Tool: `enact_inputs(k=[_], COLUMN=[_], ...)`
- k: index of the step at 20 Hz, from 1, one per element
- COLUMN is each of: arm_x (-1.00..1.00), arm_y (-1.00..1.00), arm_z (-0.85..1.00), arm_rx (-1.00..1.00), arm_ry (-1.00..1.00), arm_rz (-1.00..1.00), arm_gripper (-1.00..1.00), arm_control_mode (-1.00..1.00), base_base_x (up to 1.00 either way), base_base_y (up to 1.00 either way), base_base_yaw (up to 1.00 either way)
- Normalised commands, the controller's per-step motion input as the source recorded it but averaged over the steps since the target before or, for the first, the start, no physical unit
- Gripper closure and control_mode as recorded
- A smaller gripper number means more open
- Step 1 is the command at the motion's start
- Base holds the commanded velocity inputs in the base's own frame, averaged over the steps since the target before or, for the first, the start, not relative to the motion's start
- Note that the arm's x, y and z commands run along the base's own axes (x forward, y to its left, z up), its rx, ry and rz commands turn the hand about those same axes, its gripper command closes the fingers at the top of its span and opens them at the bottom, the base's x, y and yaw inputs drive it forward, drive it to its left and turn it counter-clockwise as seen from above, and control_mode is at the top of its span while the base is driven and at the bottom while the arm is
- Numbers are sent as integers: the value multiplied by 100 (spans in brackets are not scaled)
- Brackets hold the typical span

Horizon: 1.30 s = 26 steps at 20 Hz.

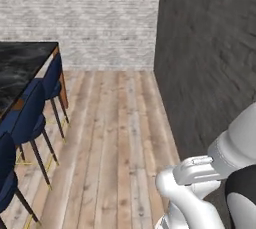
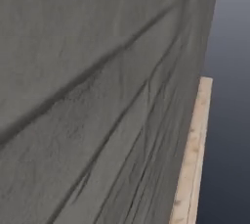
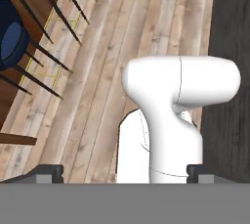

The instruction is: Four empty soda cans are scattered around the kitchen. Gather all the cans and cluster them next to the stove for recycling.

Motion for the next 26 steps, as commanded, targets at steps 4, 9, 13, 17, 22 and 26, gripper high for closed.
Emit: enact_inputs(k=[4, 9, 13, 17, 22, 26], arm_x=[0, 0, 0, 0, 0, 0], arm_y=[0, 0, 0, 0, 0, 0], arm_z=[0, 0, 0, 0, 0, 0], arm_rx=[0, 0, 0, 0, 0, 0], arm_ry=[0, 0, 0, 0, 0, 0], arm_rz=[0, 0, 0, 0, 0, 0], arm_gripper=[-100, -100, -100, -100, -100, -100], arm_control_mode=[100, 100, 100, 100, 100, 100], base_base_x=[24, 29, 38, 72, 43, 33], base_base_y=[-10, -8, -14, 0, 8, 4], base_base_yaw=[52, 50, 46, 45, 42, 42])
